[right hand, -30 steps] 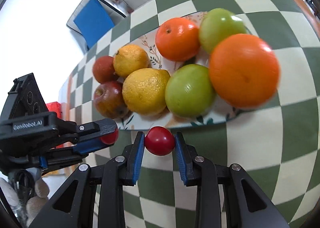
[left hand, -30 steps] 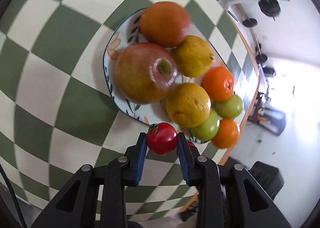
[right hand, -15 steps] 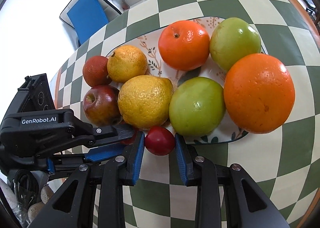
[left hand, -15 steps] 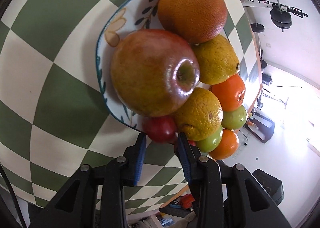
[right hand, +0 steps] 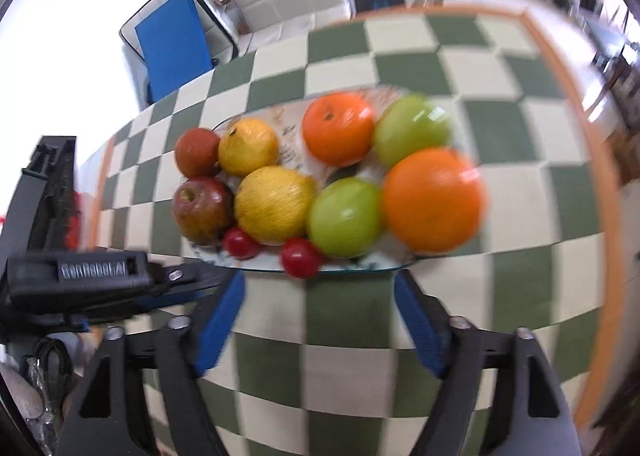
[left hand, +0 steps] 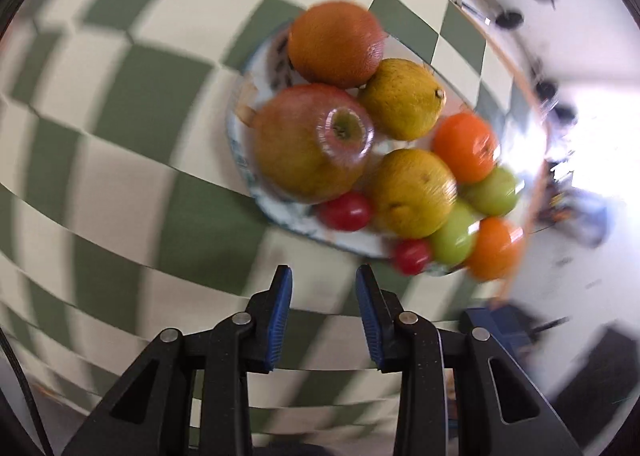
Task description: Organize fruits
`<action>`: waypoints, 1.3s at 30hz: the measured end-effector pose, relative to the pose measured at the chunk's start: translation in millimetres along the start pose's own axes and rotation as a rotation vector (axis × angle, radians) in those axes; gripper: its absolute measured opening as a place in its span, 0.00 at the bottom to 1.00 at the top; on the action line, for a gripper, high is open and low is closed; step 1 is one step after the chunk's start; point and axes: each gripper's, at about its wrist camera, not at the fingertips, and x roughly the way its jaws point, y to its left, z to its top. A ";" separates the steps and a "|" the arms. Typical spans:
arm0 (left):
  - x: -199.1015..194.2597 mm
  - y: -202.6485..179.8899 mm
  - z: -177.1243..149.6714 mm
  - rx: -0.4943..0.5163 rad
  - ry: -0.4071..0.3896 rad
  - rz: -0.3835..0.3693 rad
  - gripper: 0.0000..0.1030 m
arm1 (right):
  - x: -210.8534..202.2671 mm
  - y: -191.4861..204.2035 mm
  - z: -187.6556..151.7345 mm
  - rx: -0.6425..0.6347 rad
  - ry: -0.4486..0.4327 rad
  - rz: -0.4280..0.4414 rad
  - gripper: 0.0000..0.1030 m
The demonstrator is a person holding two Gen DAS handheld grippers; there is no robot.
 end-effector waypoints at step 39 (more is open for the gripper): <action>-200.7 -53.3 -195.3 0.355 -0.612 0.223 0.92 | -256.3 18.4 -107.9 -0.075 -0.367 -0.178 0.96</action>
